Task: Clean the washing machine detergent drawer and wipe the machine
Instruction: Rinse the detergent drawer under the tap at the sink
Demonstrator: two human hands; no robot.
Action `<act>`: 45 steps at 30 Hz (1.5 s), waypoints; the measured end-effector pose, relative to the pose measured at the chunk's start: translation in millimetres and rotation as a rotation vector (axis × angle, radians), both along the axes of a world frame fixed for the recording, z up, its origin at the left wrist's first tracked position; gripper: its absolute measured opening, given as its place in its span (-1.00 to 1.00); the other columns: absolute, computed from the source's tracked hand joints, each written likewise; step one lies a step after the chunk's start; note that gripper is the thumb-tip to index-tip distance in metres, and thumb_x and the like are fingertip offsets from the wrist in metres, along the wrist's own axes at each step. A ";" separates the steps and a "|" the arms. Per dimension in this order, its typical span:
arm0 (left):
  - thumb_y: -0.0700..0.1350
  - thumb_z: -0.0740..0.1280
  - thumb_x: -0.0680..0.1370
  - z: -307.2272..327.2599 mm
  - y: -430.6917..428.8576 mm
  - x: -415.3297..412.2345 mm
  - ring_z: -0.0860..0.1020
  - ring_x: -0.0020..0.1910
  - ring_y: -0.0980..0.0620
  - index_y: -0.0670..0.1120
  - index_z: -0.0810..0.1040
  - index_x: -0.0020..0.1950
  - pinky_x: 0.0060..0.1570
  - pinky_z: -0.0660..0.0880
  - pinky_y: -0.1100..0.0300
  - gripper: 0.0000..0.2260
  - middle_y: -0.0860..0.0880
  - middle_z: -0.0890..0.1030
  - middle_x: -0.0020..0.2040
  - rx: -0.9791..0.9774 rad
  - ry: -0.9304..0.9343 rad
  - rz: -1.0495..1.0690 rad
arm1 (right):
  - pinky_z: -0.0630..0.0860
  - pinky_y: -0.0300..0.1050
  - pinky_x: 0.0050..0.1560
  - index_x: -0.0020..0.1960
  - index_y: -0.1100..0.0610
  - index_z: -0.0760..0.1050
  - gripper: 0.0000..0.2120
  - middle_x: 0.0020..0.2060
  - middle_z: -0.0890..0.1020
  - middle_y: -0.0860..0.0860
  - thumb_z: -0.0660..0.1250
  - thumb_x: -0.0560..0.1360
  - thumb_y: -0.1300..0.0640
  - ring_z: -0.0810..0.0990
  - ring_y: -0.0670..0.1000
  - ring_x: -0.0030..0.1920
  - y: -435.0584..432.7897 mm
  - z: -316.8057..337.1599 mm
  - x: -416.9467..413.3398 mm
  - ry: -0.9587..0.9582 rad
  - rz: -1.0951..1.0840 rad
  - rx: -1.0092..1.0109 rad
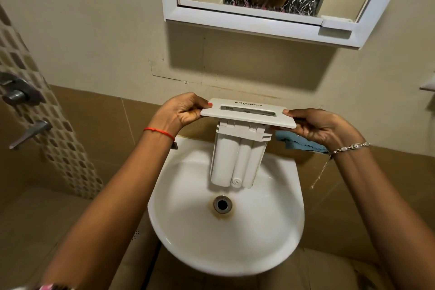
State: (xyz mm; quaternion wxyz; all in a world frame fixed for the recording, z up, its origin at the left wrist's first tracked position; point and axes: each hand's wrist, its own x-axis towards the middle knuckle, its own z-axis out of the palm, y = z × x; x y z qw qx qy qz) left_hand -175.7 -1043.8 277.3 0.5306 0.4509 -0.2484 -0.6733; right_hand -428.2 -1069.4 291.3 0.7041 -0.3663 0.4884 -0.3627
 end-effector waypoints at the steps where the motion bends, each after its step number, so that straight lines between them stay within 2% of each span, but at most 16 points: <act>1: -0.49 0.04 0.55 -0.8 -0.8 1.5 0.39 0.34 -0.21 -0.39 0.42 -0.11 0.05 0.49 0.15 -0.82 -0.34 0.39 0.33 0.011 0.002 -0.009 | 0.56 -0.16 -0.51 -0.05 0.41 0.42 -0.88 -0.39 0.65 0.25 0.16 0.56 0.35 0.66 0.13 -0.43 0.5 0.1 0.4 -0.013 0.004 0.002; 5: -0.48 0.09 0.54 -4.1 -2.4 6.7 0.46 0.25 -0.19 -0.38 0.44 -0.08 -0.14 0.52 0.15 -0.85 -0.28 0.54 0.05 0.038 -0.012 -0.042 | 0.58 -0.16 -0.46 0.01 0.45 0.44 -0.86 -0.27 0.65 0.27 0.21 0.52 0.37 0.68 0.14 -0.36 4.5 -0.8 2.8 -0.028 0.038 0.017; 8: -0.49 0.11 0.53 -2.1 -1.1 9.3 0.62 -0.10 -0.13 -0.39 0.45 -0.08 -0.26 0.60 0.17 -0.87 -0.28 0.55 0.00 0.025 -0.044 -0.061 | 0.60 -0.17 -0.43 0.05 0.48 0.43 -0.82 -0.16 0.62 0.29 0.23 0.49 0.38 0.68 0.16 -0.33 8.6 1.0 3.1 -0.016 0.044 0.022; 10: -0.49 0.15 0.51 -0.1 1.1 11.2 0.65 -0.36 -0.08 -0.39 0.45 -0.08 -0.38 0.60 0.18 -0.89 -0.29 0.55 -0.06 0.013 -0.087 -0.063 | 0.60 -0.19 -0.44 0.02 0.47 0.44 -0.83 -0.20 0.63 0.28 0.26 0.47 0.38 0.68 0.15 -0.34 12.7 4.0 3.4 0.006 0.033 0.000; 12: -0.49 0.17 0.50 1.8 4.2 13.1 0.65 -0.42 -0.05 -0.40 0.45 -0.07 -0.40 0.60 0.19 -0.90 -0.28 0.55 -0.09 0.000 -0.138 -0.067 | 0.60 -0.20 -0.44 0.00 0.47 0.47 -0.82 -0.24 0.65 0.27 0.30 0.43 0.40 0.68 0.12 -0.35 17.0 6.5 3.8 0.045 0.010 -0.049; 15: -0.51 0.17 0.49 5.9 12.8 13.9 0.65 -0.40 -0.05 -0.42 0.45 -0.05 -0.41 0.60 0.20 -0.89 -0.29 0.56 -0.08 -0.043 -0.154 -0.080 | 0.62 -0.18 -0.37 -0.06 0.46 0.49 -0.85 -0.35 0.66 0.22 0.34 0.38 0.41 0.67 0.06 -0.40 24.1 9.9 3.0 0.086 -0.019 -0.134; 18: -0.53 0.18 0.48 7.2 20.2 13.4 0.64 -0.43 -0.02 -0.38 0.46 -0.15 -0.40 0.59 0.24 -0.88 -0.23 0.64 -0.30 -0.072 -0.177 -0.050 | 0.62 -0.22 -0.36 -0.11 0.44 0.49 -0.89 -0.36 0.66 0.19 0.34 0.38 0.42 0.67 0.02 -0.40 29.7 9.3 1.3 0.099 -0.057 -0.184; 21: -0.53 0.20 0.47 -5.9 25.4 10.7 0.63 -0.47 0.04 -0.40 0.48 0.01 -0.41 0.59 0.26 -0.84 -0.14 0.64 -0.41 -0.015 -0.287 -0.057 | 0.50 -0.33 -0.56 -0.13 0.38 0.51 -0.93 -0.50 0.61 0.07 0.35 0.39 0.40 0.56 -0.10 -0.56 36.9 -6.3 7.5 0.254 -0.020 -0.165; 23: -0.52 0.21 0.46 -19.0 29.5 11.4 0.62 -0.47 0.08 -0.39 0.49 0.12 -0.41 0.58 0.28 -0.74 -0.09 0.65 -0.39 0.008 -0.351 -0.081 | 0.35 -0.37 -0.67 -0.13 0.33 0.49 -0.94 -0.57 0.56 0.03 0.33 0.41 0.41 0.45 -0.13 -0.64 44.5 -19.5 10.4 0.266 0.033 -0.122; 28: -0.54 0.20 0.45 -21.9 46.2 24.5 0.67 -0.33 0.03 -0.24 0.54 0.03 -0.34 0.62 0.19 -0.70 -0.09 0.69 -0.24 -0.042 -0.272 -0.207 | 0.61 -0.17 -0.42 -0.01 0.38 0.51 -0.79 -0.34 0.69 0.11 0.35 0.36 0.48 0.67 0.01 -0.38 59.3 -27.3 1.3 0.189 0.024 -0.205; 30: -0.52 0.23 0.45 -23.6 51.0 30.8 0.68 -0.23 0.00 -0.23 0.52 0.08 -0.29 0.63 0.17 -0.69 -0.13 0.67 -0.06 -0.033 -0.301 -0.290 | 0.61 -0.16 -0.38 0.01 0.38 0.51 -0.75 -0.27 0.69 0.13 0.35 0.34 0.49 0.69 0.03 -0.31 67.2 -31.0 -0.1 0.173 0.059 -0.196; 33: -0.53 0.25 0.42 -41.8 59.1 36.6 0.63 0.02 -0.13 -0.17 0.45 0.24 -0.20 0.64 0.06 -0.54 -0.15 0.56 0.18 -0.008 -0.284 -0.347 | 0.62 -0.14 -0.35 0.04 0.33 0.52 -0.68 -0.18 0.70 0.15 0.32 0.33 0.55 0.70 0.05 -0.23 78.8 -52.0 -3.2 0.139 0.115 -0.132; 36: -0.57 0.24 0.40 -70.3 70.4 34.0 0.59 0.09 -0.18 -0.07 0.45 0.22 -0.18 0.62 -0.04 -0.47 -0.16 0.55 0.20 0.030 -0.241 -0.385 | 0.62 -0.14 -0.34 0.07 0.26 0.54 -0.58 -0.12 0.70 0.14 0.33 0.29 0.58 0.70 0.06 -0.18 87.2 -77.3 -5.5 0.162 0.154 -0.094; 39: -0.56 0.27 0.39 -96.8 77.0 30.6 0.62 0.04 -0.13 0.04 0.44 0.24 -0.21 0.63 0.05 -0.40 -0.15 0.61 0.16 0.023 -0.261 -0.447 | 0.61 -0.13 -0.33 0.09 0.22 0.56 -0.54 -0.08 0.70 0.15 0.34 0.28 0.59 0.69 0.08 -0.16 94.5 -98.1 -9.7 0.182 0.193 -0.102; 43: -0.54 0.32 0.38 -127.2 87.2 28.0 0.63 -0.03 -0.06 0.03 0.43 0.28 -0.25 0.60 0.09 -0.38 -0.10 0.62 0.13 -0.022 -0.370 -0.499 | 0.61 0.05 -0.05 0.11 0.16 0.57 -0.48 -0.01 0.68 0.12 0.40 0.24 0.57 0.67 0.15 -0.02 106.3 -128.6 -14.3 0.240 0.218 -0.123; 45: -0.51 0.36 0.35 -142.6 94.6 24.4 0.62 0.04 -0.10 0.01 0.46 0.28 -0.16 0.61 0.01 -0.38 -0.07 0.60 0.17 -0.060 -0.453 -0.494 | 0.61 0.03 -0.05 0.11 0.16 0.58 -0.45 0.01 0.68 0.09 0.46 0.16 0.49 0.66 0.14 0.01 112.7 -145.2 -15.5 0.294 0.202 -0.134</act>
